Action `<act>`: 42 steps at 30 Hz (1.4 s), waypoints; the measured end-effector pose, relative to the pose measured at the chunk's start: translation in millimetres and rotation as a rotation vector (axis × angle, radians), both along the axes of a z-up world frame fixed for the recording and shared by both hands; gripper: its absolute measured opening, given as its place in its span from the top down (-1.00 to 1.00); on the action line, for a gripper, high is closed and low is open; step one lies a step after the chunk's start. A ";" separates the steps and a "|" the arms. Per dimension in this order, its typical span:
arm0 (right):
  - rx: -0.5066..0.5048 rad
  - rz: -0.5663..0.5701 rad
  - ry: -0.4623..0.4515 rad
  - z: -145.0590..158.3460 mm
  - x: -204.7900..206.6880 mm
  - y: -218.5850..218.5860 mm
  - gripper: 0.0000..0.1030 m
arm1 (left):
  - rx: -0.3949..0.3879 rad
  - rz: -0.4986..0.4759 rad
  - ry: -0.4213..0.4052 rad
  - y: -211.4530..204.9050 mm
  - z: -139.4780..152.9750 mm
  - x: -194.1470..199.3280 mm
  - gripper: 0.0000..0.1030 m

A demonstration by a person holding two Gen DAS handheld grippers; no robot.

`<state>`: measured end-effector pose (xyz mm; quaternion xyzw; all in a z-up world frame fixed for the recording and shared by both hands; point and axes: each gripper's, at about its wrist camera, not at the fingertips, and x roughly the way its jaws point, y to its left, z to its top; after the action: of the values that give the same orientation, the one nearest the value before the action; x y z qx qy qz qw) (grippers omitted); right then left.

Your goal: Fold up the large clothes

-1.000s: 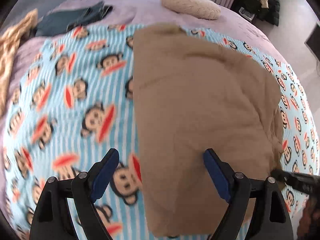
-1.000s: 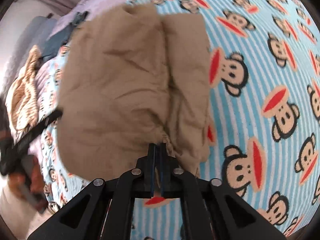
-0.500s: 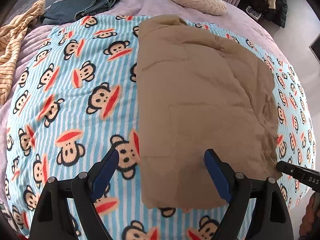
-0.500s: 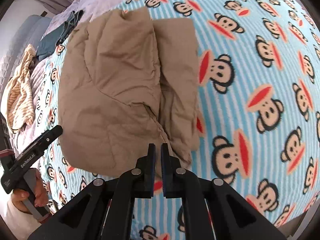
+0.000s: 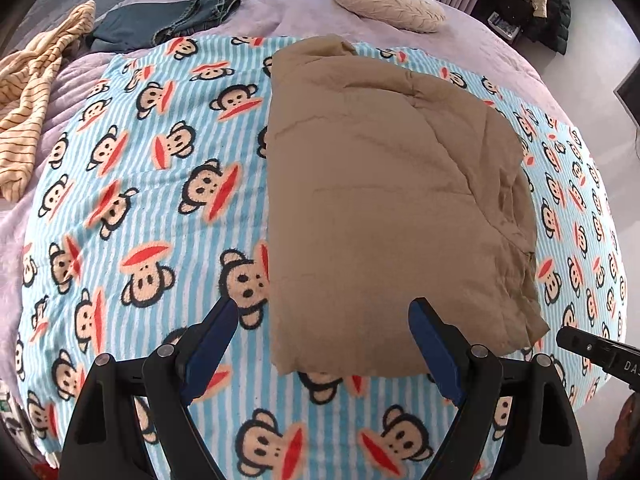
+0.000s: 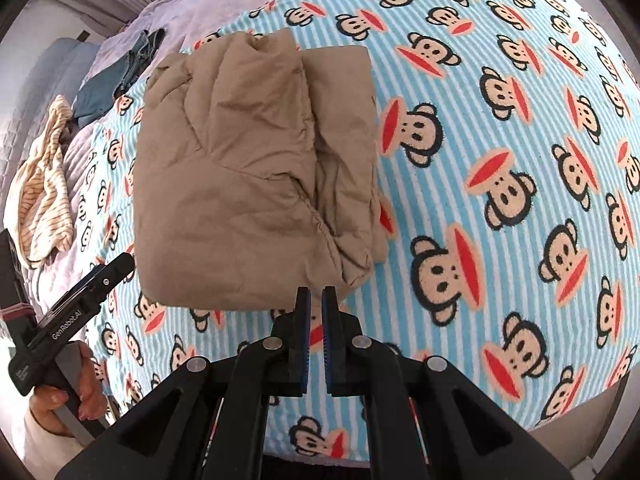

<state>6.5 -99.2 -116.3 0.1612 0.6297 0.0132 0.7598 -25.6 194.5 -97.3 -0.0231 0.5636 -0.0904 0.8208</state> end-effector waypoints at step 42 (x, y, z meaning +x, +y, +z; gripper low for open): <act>-0.177 0.073 -0.387 132.6 -36.4 30.2 -1.00 | 0.094 0.122 -0.249 -8.0 133.6 -85.0 -1.00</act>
<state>-30.0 -69.1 16.4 0.0652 0.4760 0.0163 0.8769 -110.6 186.5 36.2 -0.0073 0.4587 -0.0159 0.8884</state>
